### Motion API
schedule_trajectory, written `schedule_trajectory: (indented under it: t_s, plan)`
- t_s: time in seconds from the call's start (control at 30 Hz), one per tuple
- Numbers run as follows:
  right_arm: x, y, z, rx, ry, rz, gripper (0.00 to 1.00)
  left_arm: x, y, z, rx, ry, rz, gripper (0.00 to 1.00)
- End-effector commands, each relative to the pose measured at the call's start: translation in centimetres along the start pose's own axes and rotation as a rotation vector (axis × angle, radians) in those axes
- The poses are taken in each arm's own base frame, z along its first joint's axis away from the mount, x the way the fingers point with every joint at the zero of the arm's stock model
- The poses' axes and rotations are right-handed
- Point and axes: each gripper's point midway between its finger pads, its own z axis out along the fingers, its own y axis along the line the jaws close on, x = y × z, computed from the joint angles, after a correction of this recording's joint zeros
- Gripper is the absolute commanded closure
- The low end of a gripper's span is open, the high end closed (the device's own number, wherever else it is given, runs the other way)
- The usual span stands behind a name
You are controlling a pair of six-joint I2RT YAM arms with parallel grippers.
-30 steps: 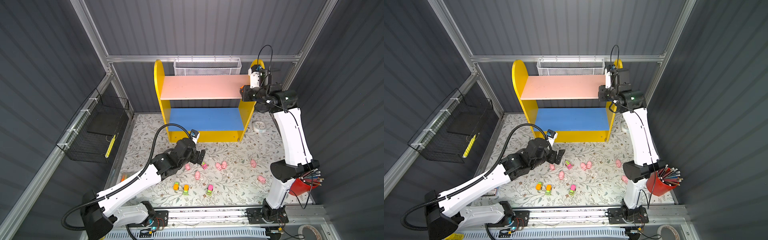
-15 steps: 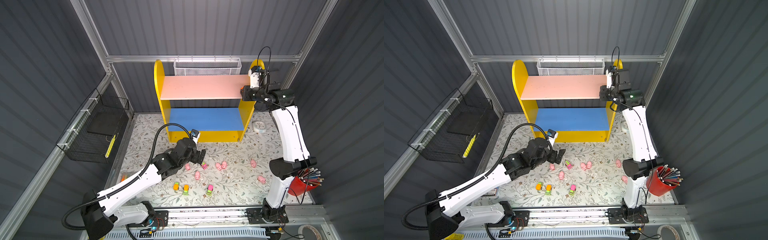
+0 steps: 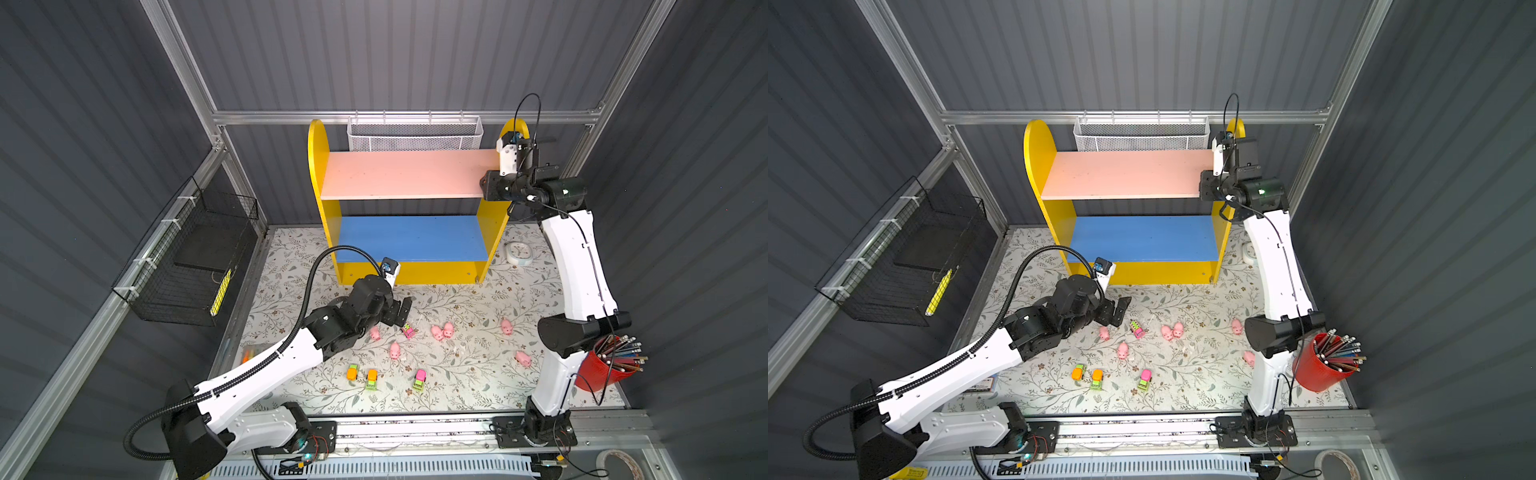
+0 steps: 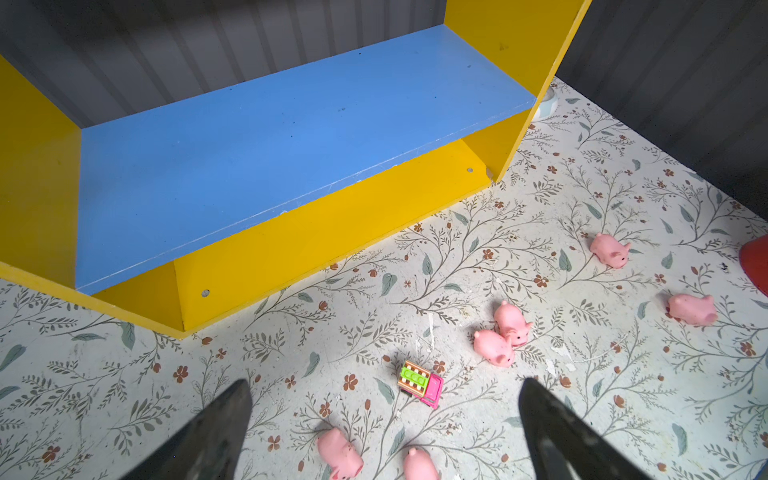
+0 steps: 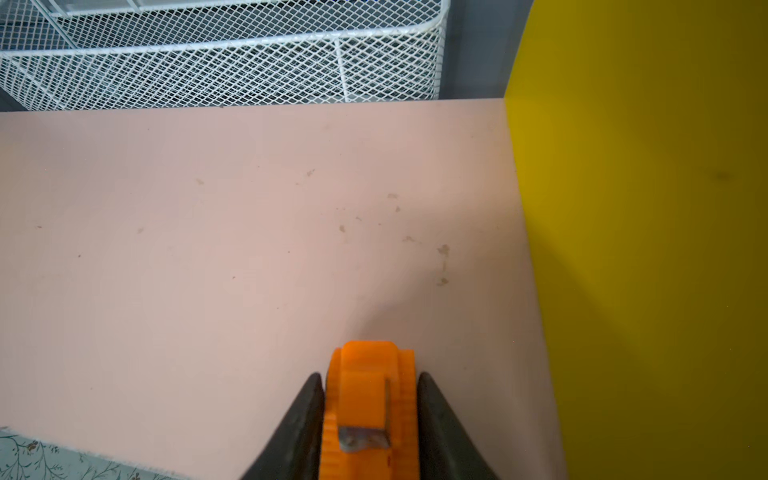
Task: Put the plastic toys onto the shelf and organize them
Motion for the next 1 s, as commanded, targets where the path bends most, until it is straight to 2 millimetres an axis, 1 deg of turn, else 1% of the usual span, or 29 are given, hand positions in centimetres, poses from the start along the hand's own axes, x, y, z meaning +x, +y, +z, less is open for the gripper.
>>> schedule_trajectory:
  t_s: [0.0,0.2,0.23,0.3,0.5,0.63,0.83,0.97]
  plan:
    - [0.0,-0.1,0.5,-0.002,0.002,0.013,0.59,-0.1,0.1,0.0,-0.011,-0.011,0.009,0.00]
    - [-0.2,-0.2,0.8,0.001,-0.005,0.029,0.58,0.1,0.4,-0.1,-0.022,-0.011,0.011,0.00]
    - [-0.2,-0.2,0.8,0.001,-0.007,0.032,0.57,0.1,0.3,-0.1,-0.021,-0.012,0.011,0.00]
    - [-0.3,-0.1,0.8,-0.002,-0.010,0.032,0.50,0.1,0.4,-0.2,-0.023,-0.010,0.012,0.00]
    - [-0.7,-0.2,0.3,0.004,-0.025,0.034,0.38,0.3,0.6,-0.4,-0.030,-0.015,0.007,0.00]
    - [-0.9,-0.2,-0.1,0.001,-0.033,0.034,0.33,0.3,0.7,-0.6,-0.031,-0.020,0.003,0.00]
    - [-1.4,0.3,-0.9,-0.019,-0.051,0.030,0.31,0.1,0.8,-0.8,-0.030,-0.030,-0.001,0.00]
    - [-2.0,0.2,-1.5,-0.017,-0.077,0.027,0.28,0.0,0.8,-0.8,-0.033,-0.029,0.002,0.00]
